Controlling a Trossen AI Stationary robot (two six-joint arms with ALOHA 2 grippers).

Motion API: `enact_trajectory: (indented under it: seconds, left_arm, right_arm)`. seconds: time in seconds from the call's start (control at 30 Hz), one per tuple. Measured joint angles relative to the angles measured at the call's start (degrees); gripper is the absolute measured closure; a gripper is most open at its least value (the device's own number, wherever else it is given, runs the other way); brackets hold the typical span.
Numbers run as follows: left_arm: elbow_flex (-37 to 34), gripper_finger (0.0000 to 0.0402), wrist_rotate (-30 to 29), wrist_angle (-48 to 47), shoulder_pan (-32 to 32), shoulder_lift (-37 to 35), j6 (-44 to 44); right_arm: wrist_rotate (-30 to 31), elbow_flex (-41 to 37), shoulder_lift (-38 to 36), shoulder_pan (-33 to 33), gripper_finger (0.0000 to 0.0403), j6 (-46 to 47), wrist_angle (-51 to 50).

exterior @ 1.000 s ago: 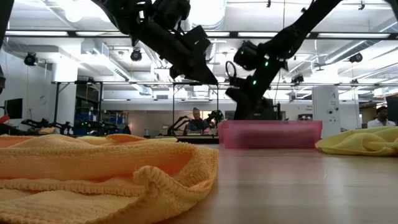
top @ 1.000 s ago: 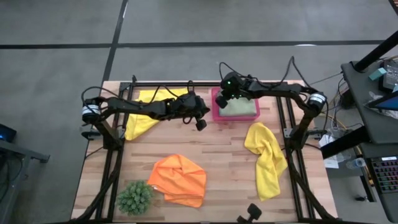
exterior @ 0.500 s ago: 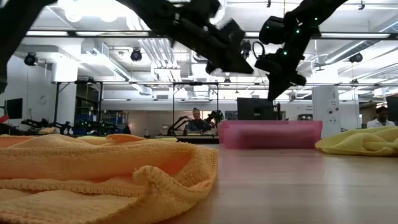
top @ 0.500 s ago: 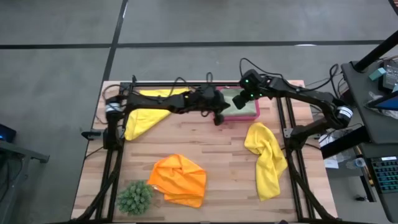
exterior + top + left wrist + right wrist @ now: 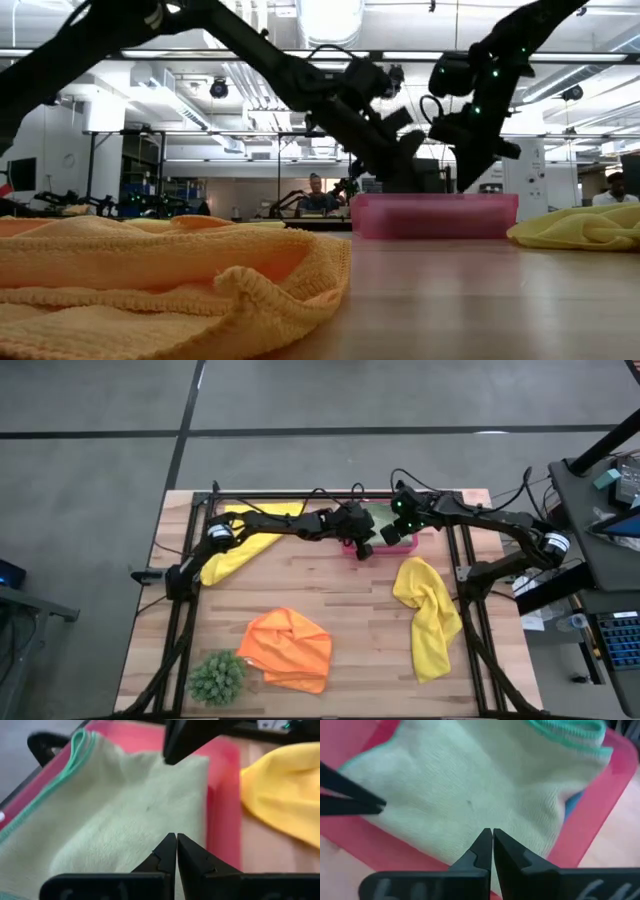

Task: Fold microfiber towels
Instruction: Put the folded green microfiber cloth into the red bin

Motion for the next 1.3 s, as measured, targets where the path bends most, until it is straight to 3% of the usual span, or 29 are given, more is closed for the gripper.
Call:
enact_trajectory:
  seconds: [0.43,0.9,1.07,1.3]
  left_arm:
    - [-0.2,0.0401,-0.1,0.0,0.2,3.2,-5.4]
    - [-0.7,0.0401,0.3,-7.8,0.3,-0.7,-7.4]
    - [-0.7,0.0401,-0.5,-5.7,0.5,-4.4,-3.1]
    - [-1.1,0.0401,-1.3,0.5,1.1,-2.3,-3.0]
  right_arm:
    - [0.1,-6.8,0.0,0.0,0.0394,4.4,4.8]
    - [0.6,-7.6,-0.1,-1.4,0.0394,4.8,4.2]
    - [0.6,-5.5,-1.5,-1.3,0.0394,4.3,4.5]
    - [1.7,-4.9,0.2,-1.5,0.0394,2.7,11.6]
